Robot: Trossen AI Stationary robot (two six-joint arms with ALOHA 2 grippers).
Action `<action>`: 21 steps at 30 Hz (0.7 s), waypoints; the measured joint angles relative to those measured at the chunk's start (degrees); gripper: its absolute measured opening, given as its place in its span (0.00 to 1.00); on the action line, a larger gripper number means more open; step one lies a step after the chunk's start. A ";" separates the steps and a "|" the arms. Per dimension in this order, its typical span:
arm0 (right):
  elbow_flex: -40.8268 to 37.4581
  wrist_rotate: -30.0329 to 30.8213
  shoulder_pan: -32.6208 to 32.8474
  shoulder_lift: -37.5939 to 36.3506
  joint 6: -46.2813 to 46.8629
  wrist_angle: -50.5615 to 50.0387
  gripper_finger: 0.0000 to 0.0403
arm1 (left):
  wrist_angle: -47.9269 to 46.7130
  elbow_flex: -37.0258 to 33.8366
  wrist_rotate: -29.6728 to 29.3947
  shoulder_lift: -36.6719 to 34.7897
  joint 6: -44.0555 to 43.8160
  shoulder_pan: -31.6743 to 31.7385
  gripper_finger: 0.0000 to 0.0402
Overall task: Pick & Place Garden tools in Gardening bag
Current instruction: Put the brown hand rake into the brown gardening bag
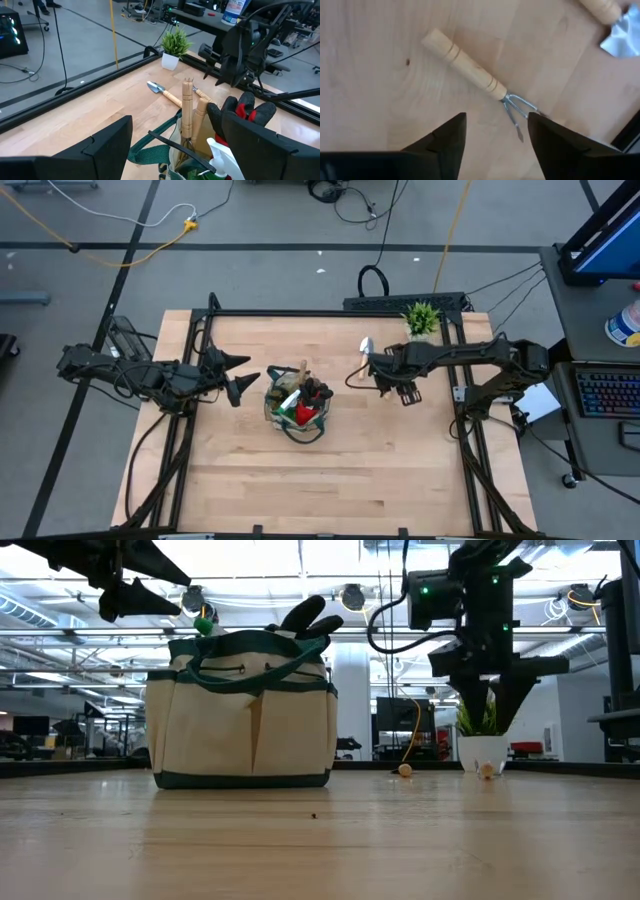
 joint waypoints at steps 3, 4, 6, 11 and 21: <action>-1.24 0.01 0.00 0.00 -3.31 1.02 0.54 | 0.02 0.00 0.00 -0.02 -0.48 -0.02 0.77; -1.67 -0.02 0.00 0.00 -4.31 1.36 0.54 | 0.03 0.00 0.00 0.00 -0.54 -0.01 0.77; -2.51 -0.04 0.00 0.00 -6.01 2.39 0.55 | 0.04 0.00 0.00 -0.01 -0.56 0.00 0.77; -4.76 -0.04 0.00 0.00 -7.77 7.24 0.55 | 0.10 0.00 0.00 -0.01 -0.56 0.00 0.77; -9.98 -0.09 0.00 0.00 -10.52 14.59 0.53 | 0.11 0.00 -0.02 0.00 -0.70 0.00 0.77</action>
